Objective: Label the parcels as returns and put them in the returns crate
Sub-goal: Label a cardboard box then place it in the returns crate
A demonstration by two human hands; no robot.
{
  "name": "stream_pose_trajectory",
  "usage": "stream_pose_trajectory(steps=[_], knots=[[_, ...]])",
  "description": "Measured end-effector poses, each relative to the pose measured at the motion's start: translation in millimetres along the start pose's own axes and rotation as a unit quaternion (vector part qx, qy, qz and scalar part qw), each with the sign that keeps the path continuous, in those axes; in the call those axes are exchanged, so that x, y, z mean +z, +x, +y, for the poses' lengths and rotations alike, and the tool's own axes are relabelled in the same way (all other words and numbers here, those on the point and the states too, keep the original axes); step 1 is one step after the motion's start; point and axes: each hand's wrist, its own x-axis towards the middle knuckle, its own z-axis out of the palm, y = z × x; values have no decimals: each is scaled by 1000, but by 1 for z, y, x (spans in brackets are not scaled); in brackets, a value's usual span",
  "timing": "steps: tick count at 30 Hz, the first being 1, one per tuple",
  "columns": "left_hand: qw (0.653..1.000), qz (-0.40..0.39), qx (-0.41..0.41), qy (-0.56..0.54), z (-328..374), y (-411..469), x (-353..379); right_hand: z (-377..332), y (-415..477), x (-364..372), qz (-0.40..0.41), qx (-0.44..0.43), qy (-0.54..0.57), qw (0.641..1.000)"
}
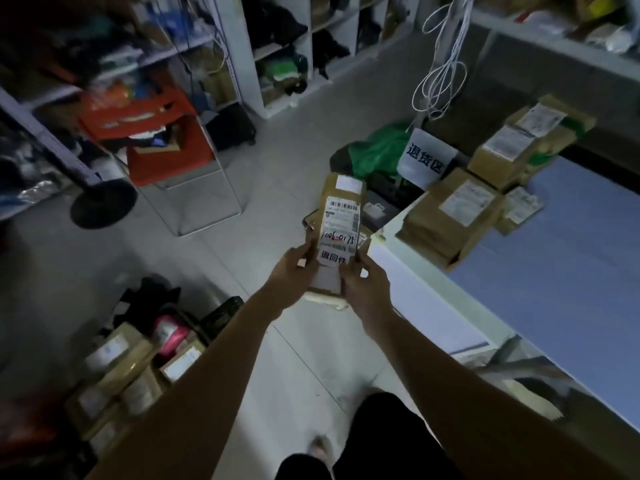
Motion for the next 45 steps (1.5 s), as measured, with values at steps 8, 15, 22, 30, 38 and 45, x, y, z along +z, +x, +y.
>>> stream_pose_trajectory(steps=[8,15,22,30,38,45], knots=[[995,-85,-46,15,-27,194,-49,12,189,74,9,36,-54,998],[978,-166,-55,116,-42,372,-42,31,344,99,53,134,-4,990],[942,-307,-43,131,-100,521,-19,92,457,125,133,232,61,962],[898,-388,-42,205,-229,671,30,216,573,176,215,279,59,934],[892,-389,46,226,-337,742,93,337,647,194,257,291,28,921],[879,-383,106,263,-372,762,105,359,651,195,251,270,-35,929]])
